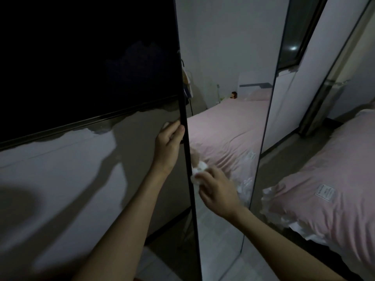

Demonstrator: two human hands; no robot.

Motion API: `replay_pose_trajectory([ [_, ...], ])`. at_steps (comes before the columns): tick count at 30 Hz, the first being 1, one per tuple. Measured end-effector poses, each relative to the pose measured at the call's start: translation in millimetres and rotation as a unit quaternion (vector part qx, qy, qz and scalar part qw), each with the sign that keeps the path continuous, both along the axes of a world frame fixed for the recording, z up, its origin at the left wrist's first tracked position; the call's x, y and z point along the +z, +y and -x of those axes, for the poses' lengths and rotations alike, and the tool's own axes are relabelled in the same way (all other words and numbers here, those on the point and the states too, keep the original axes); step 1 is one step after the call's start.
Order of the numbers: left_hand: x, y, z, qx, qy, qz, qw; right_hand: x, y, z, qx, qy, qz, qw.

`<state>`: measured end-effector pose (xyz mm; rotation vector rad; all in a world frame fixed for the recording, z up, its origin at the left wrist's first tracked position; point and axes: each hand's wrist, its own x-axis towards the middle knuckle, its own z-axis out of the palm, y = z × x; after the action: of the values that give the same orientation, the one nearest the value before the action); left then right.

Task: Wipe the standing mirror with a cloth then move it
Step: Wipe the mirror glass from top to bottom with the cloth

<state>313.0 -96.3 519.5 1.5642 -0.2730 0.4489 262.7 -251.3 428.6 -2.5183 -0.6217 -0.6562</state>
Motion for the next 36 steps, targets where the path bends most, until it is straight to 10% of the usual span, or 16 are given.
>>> replay_pose_trajectory([
  [9, -8.8, 2.9, 2.7, 0.003, 0.009, 0.023, 1.0, 67.4, 10.7, -7.3, 0.0, -0.151, -0.121, 0.981],
  [15, -18.7, 1.7, 10.8, -0.031, 0.066, 0.037, 0.997, -1.4, 5.7, 14.4, 0.018, 0.151, 0.102, 0.983],
  [18, -35.7, 10.7, 15.7, -0.045, 0.114, -0.007, 0.992, 6.1, 5.2, 19.3, 0.035, 0.319, 0.028, 0.947],
  [25, -68.8, 36.6, 36.7, -0.032, 0.191, -0.018, 0.981, 52.3, 23.7, 17.1, 0.108, 0.327, -0.176, 0.922],
  [36, -64.2, 80.7, 56.7, -0.068, 0.292, 0.0, 0.954, 59.8, 58.4, 13.2, 0.156, 0.4, -0.099, 0.898],
])
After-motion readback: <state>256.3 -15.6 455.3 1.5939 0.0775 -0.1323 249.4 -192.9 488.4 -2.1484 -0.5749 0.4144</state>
